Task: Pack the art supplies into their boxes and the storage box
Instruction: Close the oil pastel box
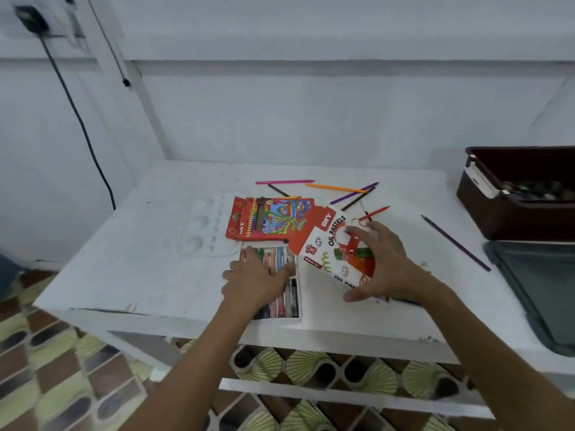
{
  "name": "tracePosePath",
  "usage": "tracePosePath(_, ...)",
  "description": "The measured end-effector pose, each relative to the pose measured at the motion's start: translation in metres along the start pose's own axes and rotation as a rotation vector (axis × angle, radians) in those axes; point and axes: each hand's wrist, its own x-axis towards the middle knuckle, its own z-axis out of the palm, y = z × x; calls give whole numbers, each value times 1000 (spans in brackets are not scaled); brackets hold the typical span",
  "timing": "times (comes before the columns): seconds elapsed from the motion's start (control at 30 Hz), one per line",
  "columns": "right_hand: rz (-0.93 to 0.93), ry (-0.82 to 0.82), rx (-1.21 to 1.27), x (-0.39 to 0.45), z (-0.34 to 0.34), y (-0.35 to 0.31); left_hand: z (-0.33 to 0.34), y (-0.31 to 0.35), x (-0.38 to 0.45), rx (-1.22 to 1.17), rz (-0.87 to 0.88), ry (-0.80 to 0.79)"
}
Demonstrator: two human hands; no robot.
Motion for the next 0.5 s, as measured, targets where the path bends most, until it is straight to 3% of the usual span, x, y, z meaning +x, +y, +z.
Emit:
tracePosePath(0.33,-53,-24,-121,-19,-5,28,3,0,-8,194,-79,94)
tracePosePath(0.5,-82,-141,-182,-22,-1,36,-20,-11,-4,404,-35,-36)
